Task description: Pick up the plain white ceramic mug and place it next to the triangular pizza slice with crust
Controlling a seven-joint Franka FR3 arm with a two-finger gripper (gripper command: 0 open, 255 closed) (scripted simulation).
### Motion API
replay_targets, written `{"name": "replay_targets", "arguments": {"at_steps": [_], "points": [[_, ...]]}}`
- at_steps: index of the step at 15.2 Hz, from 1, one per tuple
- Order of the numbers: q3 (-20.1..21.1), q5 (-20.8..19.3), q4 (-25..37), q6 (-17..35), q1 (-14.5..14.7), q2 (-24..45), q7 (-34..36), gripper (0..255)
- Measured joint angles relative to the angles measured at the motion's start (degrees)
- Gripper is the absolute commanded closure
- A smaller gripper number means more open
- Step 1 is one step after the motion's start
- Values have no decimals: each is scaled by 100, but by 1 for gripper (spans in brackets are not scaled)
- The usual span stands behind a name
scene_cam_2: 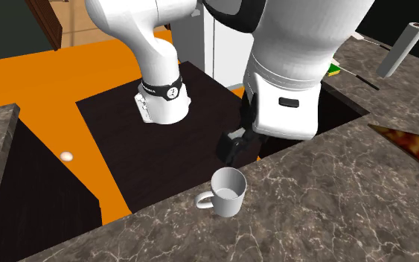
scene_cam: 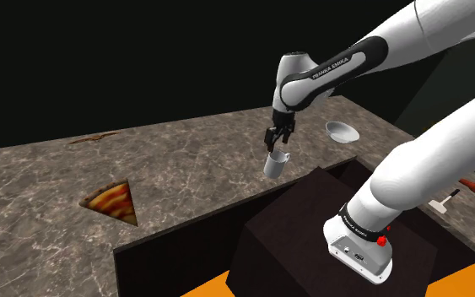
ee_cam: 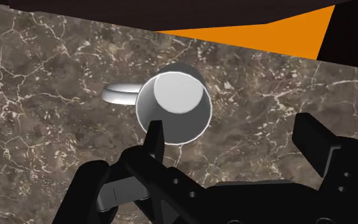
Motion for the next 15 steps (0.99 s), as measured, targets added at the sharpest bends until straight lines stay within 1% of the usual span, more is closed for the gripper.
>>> {"name": "replay_targets", "arguments": {"at_steps": [4, 11, 15], "points": [[3, -172, 65, 805, -41, 1008, 12, 0], [-13, -281, -60, 1559, -65, 1672, 58, 0], [-13, -294, -86, 1710, -63, 1794, 77, 0]]}}
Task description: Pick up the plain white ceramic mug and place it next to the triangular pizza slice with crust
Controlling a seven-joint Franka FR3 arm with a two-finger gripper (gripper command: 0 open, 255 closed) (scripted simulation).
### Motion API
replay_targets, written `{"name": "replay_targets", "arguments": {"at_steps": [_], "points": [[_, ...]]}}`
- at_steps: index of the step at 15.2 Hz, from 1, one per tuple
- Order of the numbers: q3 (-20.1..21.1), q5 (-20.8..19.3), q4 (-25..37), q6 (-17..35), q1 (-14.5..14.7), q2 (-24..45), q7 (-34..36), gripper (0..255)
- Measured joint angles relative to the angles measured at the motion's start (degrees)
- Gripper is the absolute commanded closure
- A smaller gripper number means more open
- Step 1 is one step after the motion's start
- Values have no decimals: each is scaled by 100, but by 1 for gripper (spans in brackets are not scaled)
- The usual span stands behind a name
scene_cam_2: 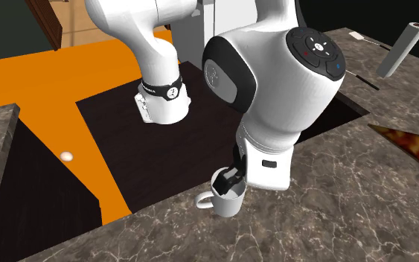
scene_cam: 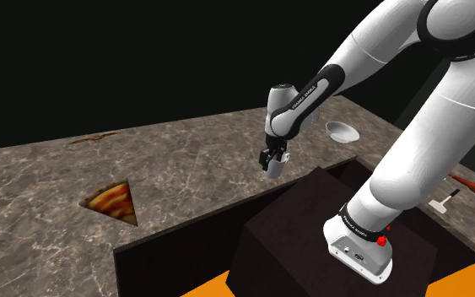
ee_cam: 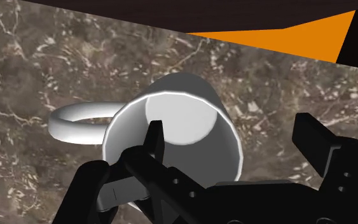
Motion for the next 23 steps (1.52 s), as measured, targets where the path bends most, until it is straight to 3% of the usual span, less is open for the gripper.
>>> {"name": "replay_targets", "arguments": {"at_steps": [4, 5, 15, 23], "points": [[0, 0, 0, 7, 0, 6, 1, 0], [0, 0, 0, 7, 0, 6, 1, 255], [1, 0, 1, 9, 1, 5, 1, 255], [7, 66, 8, -650, 6, -648, -64, 255]]}}
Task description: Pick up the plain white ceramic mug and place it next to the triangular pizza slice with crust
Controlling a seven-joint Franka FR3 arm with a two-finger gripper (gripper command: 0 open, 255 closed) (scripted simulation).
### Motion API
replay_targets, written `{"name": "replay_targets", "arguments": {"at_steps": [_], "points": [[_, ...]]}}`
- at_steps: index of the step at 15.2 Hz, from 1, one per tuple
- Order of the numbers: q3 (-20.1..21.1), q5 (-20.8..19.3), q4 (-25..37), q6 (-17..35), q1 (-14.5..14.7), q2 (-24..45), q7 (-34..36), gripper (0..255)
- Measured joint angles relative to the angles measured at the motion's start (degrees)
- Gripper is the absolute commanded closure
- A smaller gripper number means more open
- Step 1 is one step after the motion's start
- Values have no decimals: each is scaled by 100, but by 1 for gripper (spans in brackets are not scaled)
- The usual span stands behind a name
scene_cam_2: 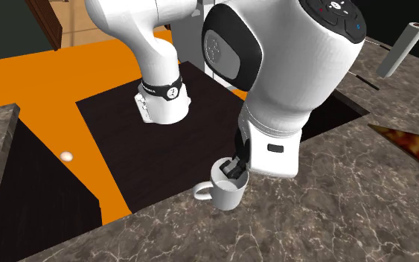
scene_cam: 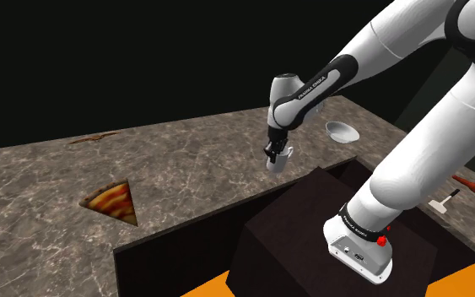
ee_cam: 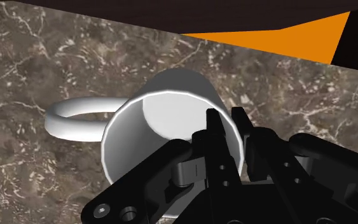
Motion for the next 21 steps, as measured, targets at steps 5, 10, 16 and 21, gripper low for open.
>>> {"name": "replay_targets", "arguments": {"at_steps": [5, 10, 16, 21], "points": [[-2, 30, 64, -455, 4, -390, -35, 255], [0, 58, 161, -947, 13, -787, -61, 255], [3, 85, 333, -1520, 25, -1188, -83, 255], [0, 99, 490, -1998, 29, -1509, -105, 255]]}}
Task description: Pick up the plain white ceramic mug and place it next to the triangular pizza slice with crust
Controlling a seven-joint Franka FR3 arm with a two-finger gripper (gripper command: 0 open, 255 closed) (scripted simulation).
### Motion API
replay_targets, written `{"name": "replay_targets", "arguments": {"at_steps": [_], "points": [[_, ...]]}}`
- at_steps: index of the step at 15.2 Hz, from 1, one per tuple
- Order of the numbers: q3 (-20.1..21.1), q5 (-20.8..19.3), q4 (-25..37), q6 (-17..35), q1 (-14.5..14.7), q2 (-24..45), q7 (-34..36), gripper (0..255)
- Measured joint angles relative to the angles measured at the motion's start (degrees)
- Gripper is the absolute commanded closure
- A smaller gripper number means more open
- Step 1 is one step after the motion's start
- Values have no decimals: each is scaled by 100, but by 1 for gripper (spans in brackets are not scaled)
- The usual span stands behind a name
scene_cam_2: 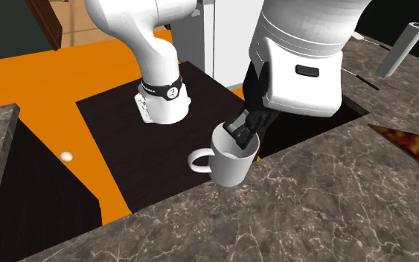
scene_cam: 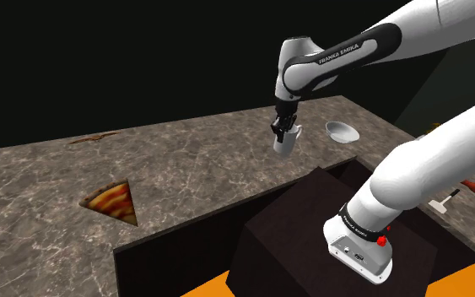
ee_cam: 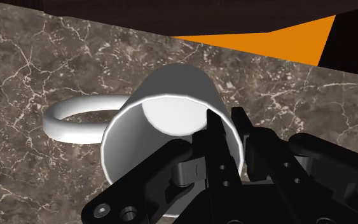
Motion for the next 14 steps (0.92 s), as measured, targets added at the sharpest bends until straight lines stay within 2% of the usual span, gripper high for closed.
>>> {"name": "replay_targets", "arguments": {"at_steps": [6, 14], "points": [[52, 48, 234, -444, 46, -207, 53, 255], [751, 438, 956, -419, 570, 545, 1034, 255]]}}
